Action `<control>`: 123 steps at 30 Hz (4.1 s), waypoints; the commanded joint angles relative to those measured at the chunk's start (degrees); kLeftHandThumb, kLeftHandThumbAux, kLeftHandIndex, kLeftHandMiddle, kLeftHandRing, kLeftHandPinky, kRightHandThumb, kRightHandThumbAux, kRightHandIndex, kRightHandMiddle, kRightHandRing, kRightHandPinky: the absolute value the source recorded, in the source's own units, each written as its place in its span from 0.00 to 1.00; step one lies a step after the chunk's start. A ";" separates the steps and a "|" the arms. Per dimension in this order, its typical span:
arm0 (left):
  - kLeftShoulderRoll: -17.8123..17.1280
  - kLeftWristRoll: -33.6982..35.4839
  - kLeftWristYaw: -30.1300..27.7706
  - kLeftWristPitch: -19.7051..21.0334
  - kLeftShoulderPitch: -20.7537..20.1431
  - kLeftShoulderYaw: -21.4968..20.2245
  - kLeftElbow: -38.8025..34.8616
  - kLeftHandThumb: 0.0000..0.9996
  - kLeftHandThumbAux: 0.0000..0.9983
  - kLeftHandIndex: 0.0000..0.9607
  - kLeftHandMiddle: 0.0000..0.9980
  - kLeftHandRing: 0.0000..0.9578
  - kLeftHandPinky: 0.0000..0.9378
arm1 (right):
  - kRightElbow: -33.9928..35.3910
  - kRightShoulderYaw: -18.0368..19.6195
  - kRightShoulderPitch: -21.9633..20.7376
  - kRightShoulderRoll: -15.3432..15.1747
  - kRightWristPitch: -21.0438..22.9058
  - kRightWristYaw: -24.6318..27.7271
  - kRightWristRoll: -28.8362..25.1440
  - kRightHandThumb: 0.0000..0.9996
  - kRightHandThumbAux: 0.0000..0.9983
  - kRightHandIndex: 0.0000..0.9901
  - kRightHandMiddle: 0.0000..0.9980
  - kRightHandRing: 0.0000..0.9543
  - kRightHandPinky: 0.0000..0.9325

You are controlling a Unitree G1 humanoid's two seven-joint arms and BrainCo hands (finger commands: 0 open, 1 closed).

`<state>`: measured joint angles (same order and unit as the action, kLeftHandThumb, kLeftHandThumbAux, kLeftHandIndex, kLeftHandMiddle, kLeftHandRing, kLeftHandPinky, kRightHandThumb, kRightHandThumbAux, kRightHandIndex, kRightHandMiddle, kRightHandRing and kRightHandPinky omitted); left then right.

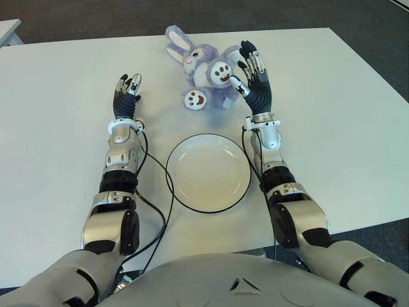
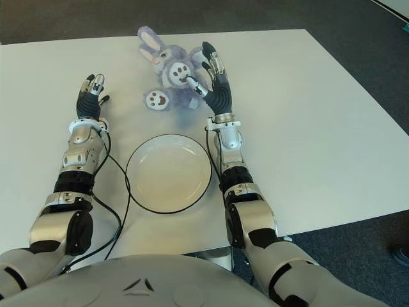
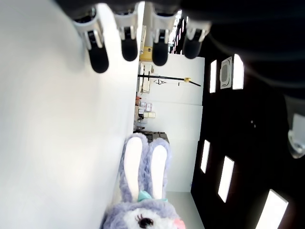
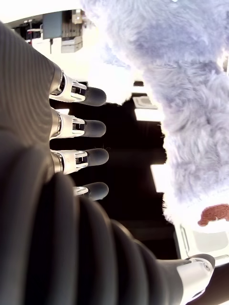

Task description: Put the doll into the plate.

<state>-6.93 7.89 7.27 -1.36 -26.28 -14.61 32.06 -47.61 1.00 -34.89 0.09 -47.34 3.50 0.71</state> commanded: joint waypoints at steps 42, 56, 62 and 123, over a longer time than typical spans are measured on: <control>0.46 -0.49 0.52 2.02 0.55 0.43 1.74 0.00 0.42 0.00 0.09 0.06 0.00 | 0.93 -4.81 8.43 1.33 -0.05 1.32 4.47 0.12 0.49 0.01 0.00 0.00 0.00; 0.55 -0.42 0.68 2.36 0.36 0.38 1.76 0.00 0.41 0.00 0.09 0.06 0.00 | -0.05 -6.58 9.05 -0.06 -1.29 1.85 6.16 0.07 0.52 0.00 0.00 0.00 0.00; 0.63 -0.56 0.97 2.57 0.31 0.42 1.63 0.00 0.41 0.00 0.09 0.06 0.00 | -0.76 -7.40 9.18 -0.77 -2.06 -0.14 8.47 0.06 0.53 0.00 0.00 0.00 0.00; 0.90 -0.57 0.99 3.54 0.85 0.43 -0.39 0.00 0.37 0.00 0.09 0.06 0.00 | -11.77 -4.90 3.01 -0.30 5.00 0.16 4.45 0.10 0.61 0.00 0.00 0.00 0.00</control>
<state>-6.41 7.85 7.57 0.72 -26.62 -14.57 31.39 -54.06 -4.36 -37.83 -0.63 -44.31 3.12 5.54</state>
